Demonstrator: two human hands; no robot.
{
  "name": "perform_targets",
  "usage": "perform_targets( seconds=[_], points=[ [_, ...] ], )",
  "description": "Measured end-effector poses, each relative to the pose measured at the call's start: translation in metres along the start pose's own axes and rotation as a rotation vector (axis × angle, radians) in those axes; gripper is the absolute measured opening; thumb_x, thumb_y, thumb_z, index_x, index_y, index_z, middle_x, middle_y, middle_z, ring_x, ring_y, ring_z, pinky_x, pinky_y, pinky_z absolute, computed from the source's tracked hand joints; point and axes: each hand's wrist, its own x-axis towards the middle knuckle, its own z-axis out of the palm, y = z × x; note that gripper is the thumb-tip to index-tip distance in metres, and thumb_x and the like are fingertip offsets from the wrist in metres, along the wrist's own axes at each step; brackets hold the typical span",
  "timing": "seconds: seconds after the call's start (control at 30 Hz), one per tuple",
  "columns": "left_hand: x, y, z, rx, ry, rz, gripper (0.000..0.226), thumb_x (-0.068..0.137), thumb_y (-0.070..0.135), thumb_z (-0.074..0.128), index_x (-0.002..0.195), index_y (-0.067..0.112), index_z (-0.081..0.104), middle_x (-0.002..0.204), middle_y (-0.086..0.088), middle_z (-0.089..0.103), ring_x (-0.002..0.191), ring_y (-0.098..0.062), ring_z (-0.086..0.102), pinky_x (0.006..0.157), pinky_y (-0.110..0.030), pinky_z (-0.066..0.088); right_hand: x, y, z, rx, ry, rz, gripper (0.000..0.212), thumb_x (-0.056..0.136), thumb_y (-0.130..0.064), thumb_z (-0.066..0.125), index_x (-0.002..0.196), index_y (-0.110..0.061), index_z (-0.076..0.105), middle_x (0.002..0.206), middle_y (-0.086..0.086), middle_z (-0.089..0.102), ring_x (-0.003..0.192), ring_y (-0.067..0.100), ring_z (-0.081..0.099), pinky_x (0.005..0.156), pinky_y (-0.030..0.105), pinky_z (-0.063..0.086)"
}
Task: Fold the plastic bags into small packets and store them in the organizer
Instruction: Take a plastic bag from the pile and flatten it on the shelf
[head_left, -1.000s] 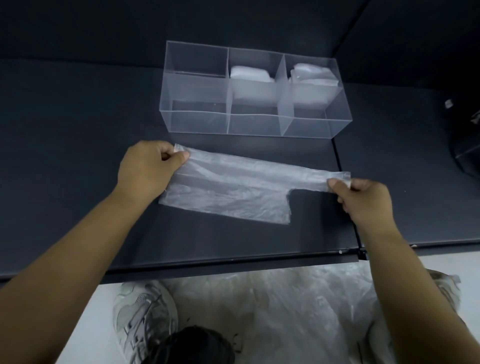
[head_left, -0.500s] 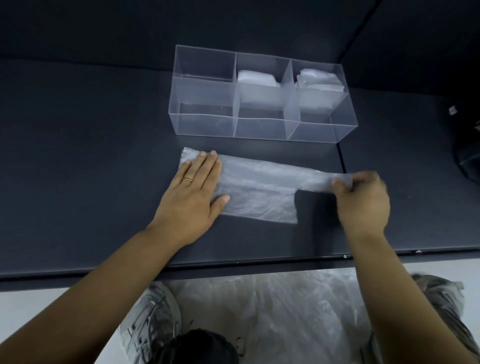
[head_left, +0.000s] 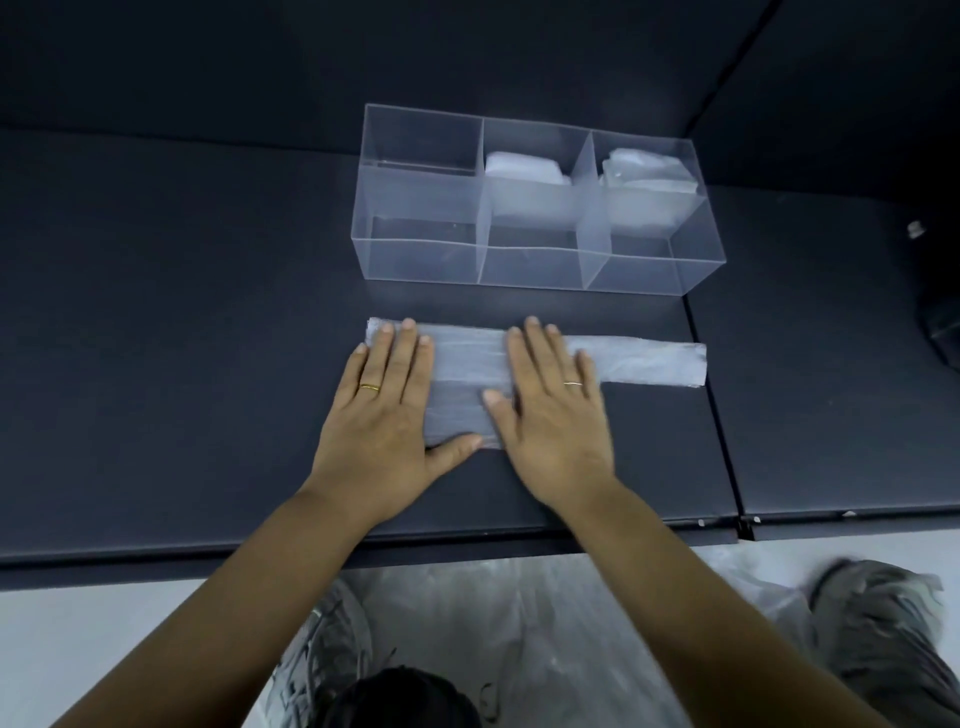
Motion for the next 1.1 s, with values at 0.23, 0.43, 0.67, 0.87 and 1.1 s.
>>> perform_targets(
  seconds=[0.23, 0.43, 0.67, 0.87, 1.1],
  points=[
    [-0.013, -0.013, -0.006, 0.013, -0.041, -0.144, 0.122, 0.065, 0.092, 0.000, 0.149, 0.004, -0.014, 0.159, -0.012, -0.015, 0.146, -0.022, -0.016, 0.119, -0.040, -0.009, -0.010, 0.073, -0.025, -0.078, -0.015, 0.157, 0.075, 0.091, -0.062, 0.005, 0.154, -0.020, 0.003, 0.162, 0.000, -0.002, 0.148, 0.015, -0.008, 0.119, 0.040, -0.011],
    [-0.020, -0.004, -0.017, -0.107, 0.012, 0.053, 0.106, 0.077, 0.083, 0.017, 0.151, 0.011, -0.007, 0.158, -0.004, -0.012, 0.146, -0.017, -0.016, 0.117, -0.034, -0.015, -0.039, 0.066, -0.053, 0.283, 0.184, -0.037, 0.033, 0.082, -0.027, 0.073, 0.112, -0.016, 0.064, 0.130, 0.004, 0.051, 0.123, 0.020, 0.044, 0.107, 0.042, 0.034],
    [-0.014, 0.019, -0.006, -0.201, -0.034, 0.294, 0.080, 0.087, 0.062, 0.041, 0.151, 0.019, 0.023, 0.159, 0.006, 0.014, 0.145, -0.006, 0.001, 0.114, -0.020, -0.010, -0.052, 0.055, -0.048, 0.268, 0.094, -0.088, 0.007, 0.078, -0.005, 0.076, 0.080, -0.010, 0.071, 0.088, 0.002, 0.059, 0.082, 0.018, 0.051, 0.081, 0.039, 0.046],
    [-0.012, 0.027, -0.001, -0.203, 0.214, 0.241, 0.054, 0.082, 0.046, 0.064, 0.121, 0.009, 0.065, 0.129, -0.002, 0.061, 0.115, -0.020, 0.058, 0.099, -0.032, 0.038, -0.039, 0.059, -0.061, 0.413, -0.143, 0.019, 0.018, 0.094, -0.010, 0.055, 0.080, -0.022, 0.056, 0.093, -0.007, 0.051, 0.090, 0.010, 0.048, 0.083, 0.017, 0.036],
    [-0.005, 0.033, -0.006, -0.149, 0.358, 0.295, 0.024, 0.089, 0.018, 0.053, 0.095, 0.012, 0.076, 0.109, 0.000, 0.072, 0.092, -0.020, 0.070, 0.073, -0.030, 0.055, -0.038, 0.047, -0.086, 0.254, 0.061, -0.079, 0.043, 0.072, -0.044, 0.072, 0.106, -0.024, 0.055, 0.121, -0.011, 0.045, 0.120, 0.008, 0.036, 0.097, 0.023, 0.020]
  ],
)
